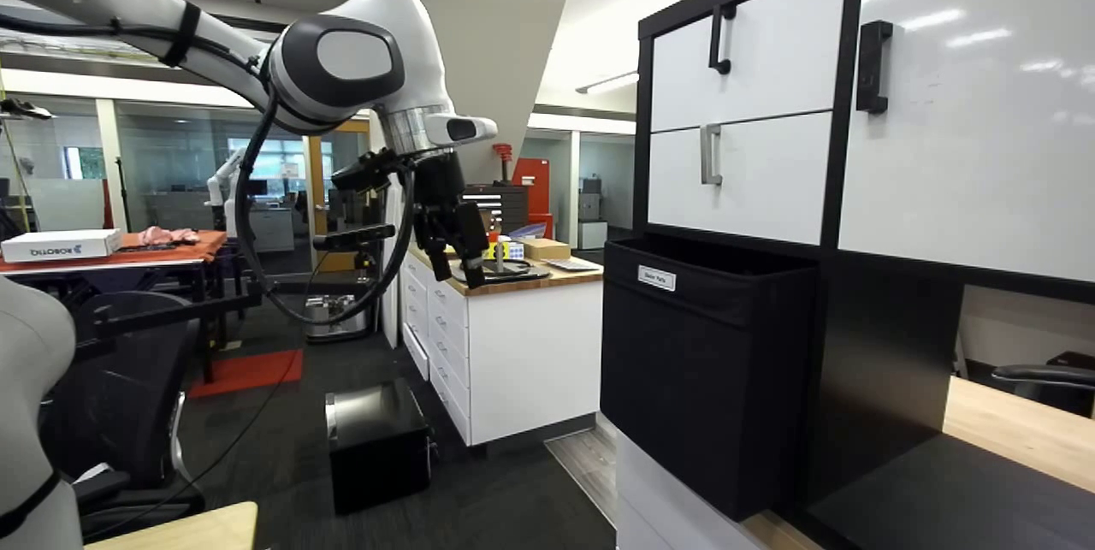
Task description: Open the bottom drawer of the overhead cabinet
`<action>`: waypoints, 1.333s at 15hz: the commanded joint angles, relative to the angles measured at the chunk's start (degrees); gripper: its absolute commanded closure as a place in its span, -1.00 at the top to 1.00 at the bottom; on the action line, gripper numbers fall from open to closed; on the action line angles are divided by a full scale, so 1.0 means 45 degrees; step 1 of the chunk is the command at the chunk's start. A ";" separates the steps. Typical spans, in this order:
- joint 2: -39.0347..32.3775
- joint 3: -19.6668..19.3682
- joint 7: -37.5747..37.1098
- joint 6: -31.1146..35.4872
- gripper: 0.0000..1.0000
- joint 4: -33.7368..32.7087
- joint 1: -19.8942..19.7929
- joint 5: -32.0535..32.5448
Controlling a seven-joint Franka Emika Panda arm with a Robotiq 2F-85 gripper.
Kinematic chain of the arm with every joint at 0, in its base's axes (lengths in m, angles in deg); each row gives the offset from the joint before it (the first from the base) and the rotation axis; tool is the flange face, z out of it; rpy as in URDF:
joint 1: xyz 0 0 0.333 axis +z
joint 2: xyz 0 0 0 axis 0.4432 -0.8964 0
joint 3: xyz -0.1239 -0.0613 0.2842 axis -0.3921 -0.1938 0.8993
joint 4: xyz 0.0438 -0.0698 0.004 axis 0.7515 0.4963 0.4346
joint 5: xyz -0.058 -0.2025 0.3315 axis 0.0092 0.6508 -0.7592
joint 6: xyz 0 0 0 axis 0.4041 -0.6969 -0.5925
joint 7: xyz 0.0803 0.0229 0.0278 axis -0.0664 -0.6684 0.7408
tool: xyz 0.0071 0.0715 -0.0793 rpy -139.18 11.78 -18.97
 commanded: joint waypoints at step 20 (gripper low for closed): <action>-0.1079 0.0025 -0.0503 0.2650 1.00 -0.1608 -0.1139 0.0753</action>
